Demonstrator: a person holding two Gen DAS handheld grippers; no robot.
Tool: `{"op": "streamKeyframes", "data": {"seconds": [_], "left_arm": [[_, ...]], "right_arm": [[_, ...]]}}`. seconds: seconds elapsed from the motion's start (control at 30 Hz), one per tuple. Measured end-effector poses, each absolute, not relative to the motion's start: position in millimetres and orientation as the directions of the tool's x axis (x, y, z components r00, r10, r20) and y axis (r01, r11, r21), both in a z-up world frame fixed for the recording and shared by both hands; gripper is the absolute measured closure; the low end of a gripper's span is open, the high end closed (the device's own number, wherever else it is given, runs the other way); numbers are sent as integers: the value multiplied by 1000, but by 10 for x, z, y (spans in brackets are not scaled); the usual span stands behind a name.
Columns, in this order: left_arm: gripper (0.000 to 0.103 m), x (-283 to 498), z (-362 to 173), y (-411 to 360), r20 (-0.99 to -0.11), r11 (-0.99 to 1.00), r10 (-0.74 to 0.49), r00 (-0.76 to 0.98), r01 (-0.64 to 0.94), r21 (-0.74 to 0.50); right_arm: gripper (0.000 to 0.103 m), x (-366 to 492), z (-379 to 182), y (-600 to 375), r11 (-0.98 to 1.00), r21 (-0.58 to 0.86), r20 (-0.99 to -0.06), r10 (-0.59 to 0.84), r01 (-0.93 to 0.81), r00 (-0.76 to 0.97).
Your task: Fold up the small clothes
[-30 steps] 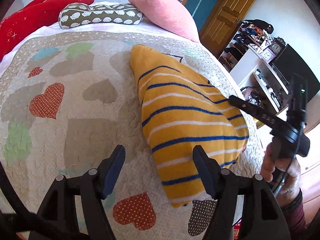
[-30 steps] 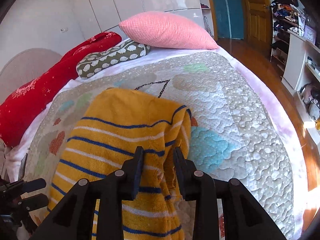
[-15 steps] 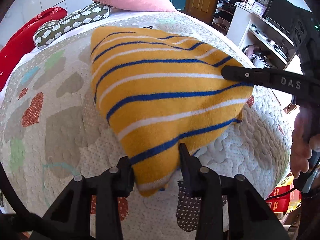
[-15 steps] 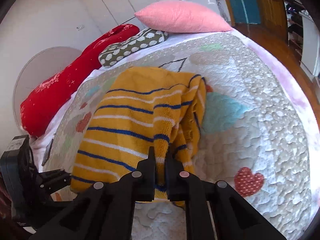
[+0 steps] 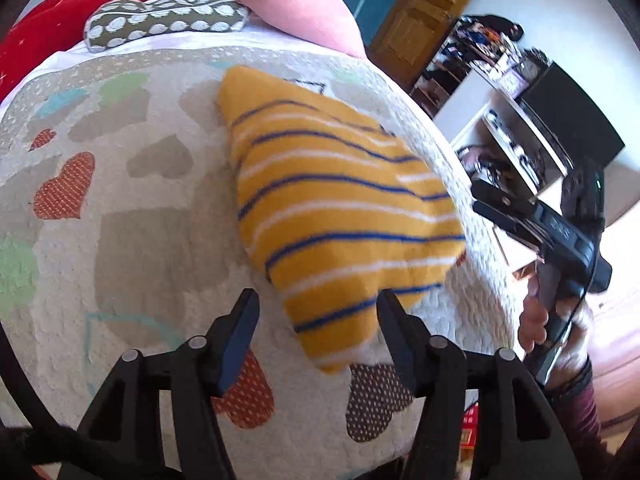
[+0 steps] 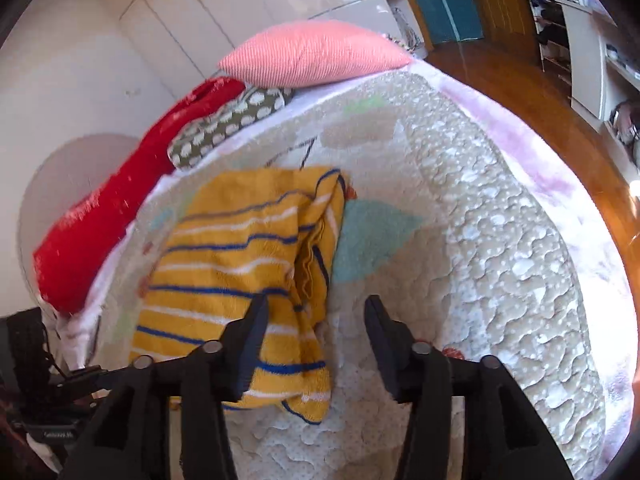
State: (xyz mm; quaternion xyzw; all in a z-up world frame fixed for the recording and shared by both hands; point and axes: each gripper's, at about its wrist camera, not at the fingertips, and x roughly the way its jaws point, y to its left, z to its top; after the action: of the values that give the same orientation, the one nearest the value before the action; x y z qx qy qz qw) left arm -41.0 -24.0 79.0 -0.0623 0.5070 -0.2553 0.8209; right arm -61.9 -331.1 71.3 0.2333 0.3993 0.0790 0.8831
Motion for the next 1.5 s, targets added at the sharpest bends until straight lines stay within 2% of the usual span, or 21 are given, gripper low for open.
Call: {"op": "streamKeyframes", "data": {"seconds": [0.03,0.07,0.2,0.23,0.37,0.43,0.5,0.53,0.57,0.63,0.8,0.9,0.93,0.97,1.0,1.03,1.07,1.2,1.33,1.43,1.5], "left_arm": [[39,-295,819,-183,-785,860,-497,370,327,-391],[34,-183,827,-149,-768,849,-522,371,312,-426],[30,333,608,-227,-730,788,-616,296,264,-557],[27,415,533,-323,-728,775,-631,268,262,-576],[18,661,174,-554,-737,757,-649,187,256,-601],[18,663,139,-597,-733,753,-654,185,255,-607],[36,650,210,-582,-737,754,-651,184,273,-598],[48,660,271,-530,-736,753,-652,183,275,-598],[58,678,335,-468,-732,748,-658,178,272,-606],[60,714,501,-345,-727,746,-661,185,269,-610],[59,734,898,-235,-773,814,-569,282,326,-481],[48,714,767,-270,-839,890,-435,327,298,-345],[47,694,622,-313,-873,916,-367,322,285,-281],[38,674,487,-359,-895,933,-313,319,282,-226],[36,633,404,-372,-895,938,-292,337,283,-200],[36,578,384,-361,-883,935,-305,357,287,-207],[36,531,408,-339,-874,933,-318,366,286,-220],[36,283,622,-100,-836,931,-356,418,240,-276],[37,-87,747,-10,-789,923,-381,481,245,-296],[37,-224,492,-58,-813,914,-401,423,249,-322],[37,-193,199,-121,-851,912,-403,338,230,-340]], "right_arm": [[21,-616,757,-3379,868,493,-643,324,53,694],[15,-595,786,-3426,860,506,-628,319,61,710],[13,-322,674,-3485,830,555,-626,367,61,688],[13,-217,615,-3471,818,572,-631,387,66,672],[13,119,336,-3407,766,635,-635,444,100,633],[14,280,199,-3296,760,641,-650,463,108,603],[35,394,122,-3138,755,650,-650,492,88,580],[65,433,92,-3055,720,690,-627,542,75,560],[66,439,77,-2993,689,718,-613,565,92,553],[71,452,219,-2869,679,731,-583,573,64,576],[72,480,619,-2597,657,753,-499,611,-43,615],[72,528,551,-2469,679,733,-516,594,-41,617],[68,545,469,-2441,705,709,-551,568,-16,612],[63,570,376,-2404,751,660,-609,517,23,601],[60,589,282,-2366,807,587,-677,445,66,586],[47,584,214,-2348,839,538,-711,399,83,578],[42,559,193,-2376,842,533,-710,391,83,586],[44,348,492,-2481,852,520,-683,374,58,628],[66,-17,954,-2412,841,533,-583,447,-95,678],[70,-179,866,-2295,787,599,-561,543,-146,624],[70,-196,612,-2194,797,594,-606,535,-114,589]]}}
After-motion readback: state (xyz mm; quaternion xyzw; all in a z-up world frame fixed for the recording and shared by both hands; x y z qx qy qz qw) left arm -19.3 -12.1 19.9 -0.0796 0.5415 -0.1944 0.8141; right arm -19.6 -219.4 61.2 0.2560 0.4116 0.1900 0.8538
